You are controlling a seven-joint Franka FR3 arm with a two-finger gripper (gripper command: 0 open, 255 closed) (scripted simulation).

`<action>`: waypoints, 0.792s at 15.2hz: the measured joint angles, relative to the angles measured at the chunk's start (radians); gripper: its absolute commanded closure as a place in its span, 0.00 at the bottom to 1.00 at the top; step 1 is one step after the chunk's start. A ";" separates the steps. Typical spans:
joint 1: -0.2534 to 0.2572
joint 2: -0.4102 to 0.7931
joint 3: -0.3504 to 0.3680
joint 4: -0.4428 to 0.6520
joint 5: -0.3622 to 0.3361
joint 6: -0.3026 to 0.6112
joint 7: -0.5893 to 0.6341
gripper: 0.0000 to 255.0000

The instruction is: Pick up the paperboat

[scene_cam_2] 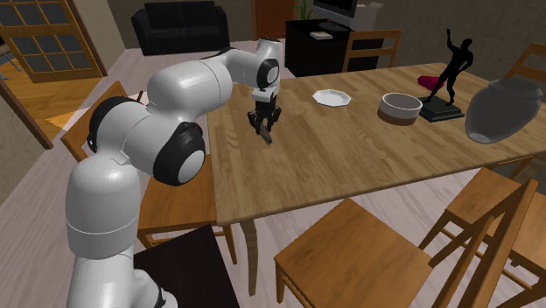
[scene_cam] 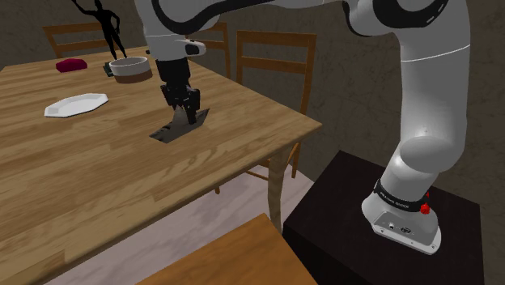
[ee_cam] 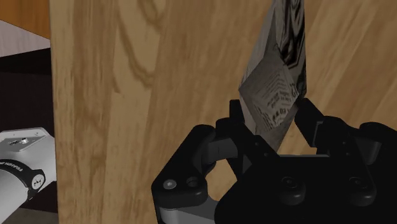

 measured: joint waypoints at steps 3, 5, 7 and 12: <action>0.000 0.000 0.000 0.000 0.000 0.000 0.000 1.00; 0.000 0.000 0.000 0.000 0.000 0.000 0.000 1.00; -0.001 -0.001 0.000 -0.001 0.001 0.001 0.000 1.00; 0.005 -0.001 0.002 0.053 0.002 -0.053 -0.002 1.00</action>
